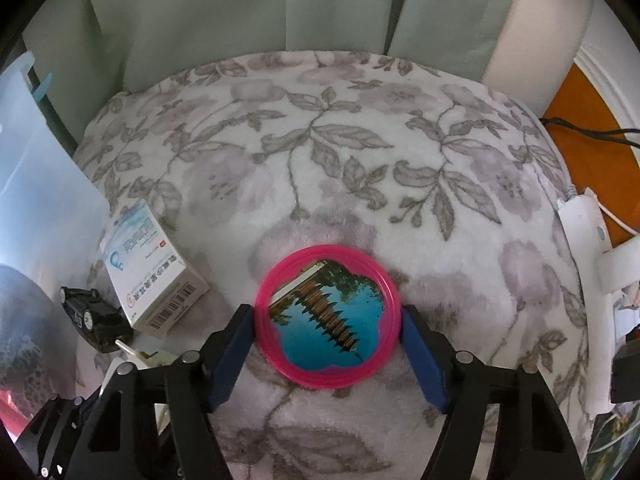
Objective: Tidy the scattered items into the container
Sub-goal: 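Lift and carry the white clip and pink mirror over the clear box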
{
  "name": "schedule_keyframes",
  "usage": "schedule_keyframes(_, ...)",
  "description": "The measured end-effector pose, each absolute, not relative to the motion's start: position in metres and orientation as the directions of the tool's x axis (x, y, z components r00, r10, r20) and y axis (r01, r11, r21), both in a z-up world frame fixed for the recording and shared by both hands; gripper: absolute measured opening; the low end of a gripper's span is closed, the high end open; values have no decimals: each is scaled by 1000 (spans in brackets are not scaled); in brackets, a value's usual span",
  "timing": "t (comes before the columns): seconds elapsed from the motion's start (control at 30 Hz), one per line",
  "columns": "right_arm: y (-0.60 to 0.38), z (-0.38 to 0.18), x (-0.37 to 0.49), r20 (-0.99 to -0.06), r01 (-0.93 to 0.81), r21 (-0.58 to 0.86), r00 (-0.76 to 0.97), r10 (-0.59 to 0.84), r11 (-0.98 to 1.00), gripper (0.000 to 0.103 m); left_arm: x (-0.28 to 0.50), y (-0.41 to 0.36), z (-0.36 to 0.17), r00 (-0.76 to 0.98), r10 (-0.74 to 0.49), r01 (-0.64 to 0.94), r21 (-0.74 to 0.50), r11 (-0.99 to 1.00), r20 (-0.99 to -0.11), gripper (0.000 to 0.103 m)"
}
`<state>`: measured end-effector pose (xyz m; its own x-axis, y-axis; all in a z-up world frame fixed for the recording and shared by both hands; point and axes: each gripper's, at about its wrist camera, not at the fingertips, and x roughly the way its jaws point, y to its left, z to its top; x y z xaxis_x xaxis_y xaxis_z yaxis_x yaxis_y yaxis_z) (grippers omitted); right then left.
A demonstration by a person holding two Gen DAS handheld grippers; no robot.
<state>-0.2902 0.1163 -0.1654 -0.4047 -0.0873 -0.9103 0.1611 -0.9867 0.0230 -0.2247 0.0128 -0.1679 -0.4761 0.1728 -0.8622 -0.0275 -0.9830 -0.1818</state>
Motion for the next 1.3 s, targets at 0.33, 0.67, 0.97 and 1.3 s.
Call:
schedule_keyframes(0.33,137,-161,-272,-903,123,80,-412,-124,-989,76,-211,29,-162,-484,130,8,-153,-988,-866,52)
schedule_keyframes(0.67,183,-156,-223,-885,-2,205,-427,-185,-979,75,-213,35,-163,-484,83,-8,-90,-996,-871,52)
schedule_keyframes(0.97,207,-156,-178,-877,-65,276,-426,-223,-959,75,-204,37,-162,-468,57,-4,-62,-998,-882,52)
schedule_keyframes(1.3,206,-158,-147,-877,-46,277,-421,-233,-960,75,-183,31,-158,-451,66,28,-89,-996,-890,52)
